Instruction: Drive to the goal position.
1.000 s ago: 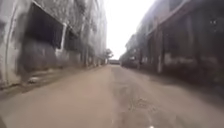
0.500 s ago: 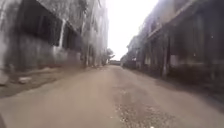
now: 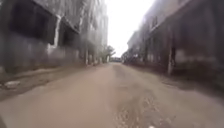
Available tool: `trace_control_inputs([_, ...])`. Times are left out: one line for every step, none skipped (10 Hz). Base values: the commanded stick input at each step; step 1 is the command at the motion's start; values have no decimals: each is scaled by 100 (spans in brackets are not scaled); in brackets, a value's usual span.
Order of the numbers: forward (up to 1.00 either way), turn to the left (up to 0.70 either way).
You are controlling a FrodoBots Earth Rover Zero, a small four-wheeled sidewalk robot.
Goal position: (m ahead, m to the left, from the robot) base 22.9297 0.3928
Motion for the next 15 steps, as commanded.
trace_control_inputs([70, 1])
trace_control_inputs([70, -6])
trace_control_inputs([70, -27])
trace_control_inputs([70, -17])
trace_control_inputs([70, -6])
trace_control_inputs([70, 1])
trace_control_inputs([70, 1])
trace_control_inputs([70, 1])
trace_control_inputs([70, 1])
trace_control_inputs([70, 1])
trace_control_inputs([70, 1])
trace_control_inputs([70, 1])
trace_control_inputs([70, 1])
trace_control_inputs([70, 1])
trace_control_inputs([70, 1])
